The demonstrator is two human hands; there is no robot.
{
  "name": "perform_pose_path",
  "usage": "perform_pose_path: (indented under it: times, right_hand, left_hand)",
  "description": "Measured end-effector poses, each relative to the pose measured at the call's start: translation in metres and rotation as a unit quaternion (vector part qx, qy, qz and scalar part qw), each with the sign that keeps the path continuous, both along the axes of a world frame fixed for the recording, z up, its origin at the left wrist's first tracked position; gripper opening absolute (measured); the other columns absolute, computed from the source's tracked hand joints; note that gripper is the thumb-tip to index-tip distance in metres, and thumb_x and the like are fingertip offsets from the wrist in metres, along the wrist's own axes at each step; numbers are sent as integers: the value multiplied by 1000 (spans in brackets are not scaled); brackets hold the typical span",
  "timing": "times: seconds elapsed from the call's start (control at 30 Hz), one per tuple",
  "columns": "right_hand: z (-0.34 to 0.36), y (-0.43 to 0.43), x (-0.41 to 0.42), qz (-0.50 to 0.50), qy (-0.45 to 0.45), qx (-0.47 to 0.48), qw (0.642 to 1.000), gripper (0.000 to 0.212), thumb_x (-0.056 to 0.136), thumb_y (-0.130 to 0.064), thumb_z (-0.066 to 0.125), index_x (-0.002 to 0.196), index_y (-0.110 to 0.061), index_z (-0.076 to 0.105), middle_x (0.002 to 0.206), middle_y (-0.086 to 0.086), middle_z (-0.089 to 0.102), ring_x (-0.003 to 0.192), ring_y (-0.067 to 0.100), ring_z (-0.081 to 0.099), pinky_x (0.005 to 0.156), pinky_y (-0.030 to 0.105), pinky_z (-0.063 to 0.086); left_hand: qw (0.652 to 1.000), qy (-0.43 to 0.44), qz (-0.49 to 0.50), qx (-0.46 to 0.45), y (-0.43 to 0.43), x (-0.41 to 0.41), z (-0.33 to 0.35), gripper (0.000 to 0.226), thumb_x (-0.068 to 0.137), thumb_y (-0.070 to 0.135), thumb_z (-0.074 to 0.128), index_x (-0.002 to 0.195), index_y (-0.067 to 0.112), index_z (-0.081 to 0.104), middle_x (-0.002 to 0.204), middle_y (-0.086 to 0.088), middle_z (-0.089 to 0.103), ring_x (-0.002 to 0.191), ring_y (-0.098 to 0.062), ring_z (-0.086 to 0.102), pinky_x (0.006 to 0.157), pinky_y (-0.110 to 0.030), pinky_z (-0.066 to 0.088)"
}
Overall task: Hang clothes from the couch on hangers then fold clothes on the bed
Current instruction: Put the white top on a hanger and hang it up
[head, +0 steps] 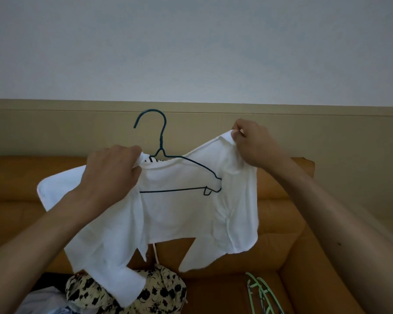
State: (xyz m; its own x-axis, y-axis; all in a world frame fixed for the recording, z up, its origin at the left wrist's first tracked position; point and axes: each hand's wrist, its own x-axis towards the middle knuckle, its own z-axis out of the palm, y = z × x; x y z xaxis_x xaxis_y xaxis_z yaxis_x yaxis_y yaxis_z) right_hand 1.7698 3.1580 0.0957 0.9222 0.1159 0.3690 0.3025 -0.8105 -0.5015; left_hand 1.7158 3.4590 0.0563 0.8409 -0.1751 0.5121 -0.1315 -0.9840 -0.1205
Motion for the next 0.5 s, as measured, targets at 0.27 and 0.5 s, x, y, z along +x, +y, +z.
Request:
perform_pose_path:
  times: [0.27, 0.5]
  right_hand:
    - [2, 18, -8, 61, -18, 161, 985, 18, 101, -11, 41, 87, -5, 51, 75, -2, 50, 65, 10, 42, 59, 28, 35]
    - [-14, -1, -16, 237, -44, -10, 971, 32, 93, -5, 62, 123, -19, 61, 116, -9, 66, 110, 7, 59, 94, 19, 44]
  left_hand:
    - [988, 37, -56, -142, -25, -5, -11, 36, 88, 15, 63, 66, 23, 35, 61, 7, 40, 56, -15, 38, 52, -31, 22]
    - [961, 18, -134, -243, -12, -6, -2, 31, 77, 25, 55, 58, 25, 30, 51, 5, 34, 48, -13, 33, 51, -32, 28]
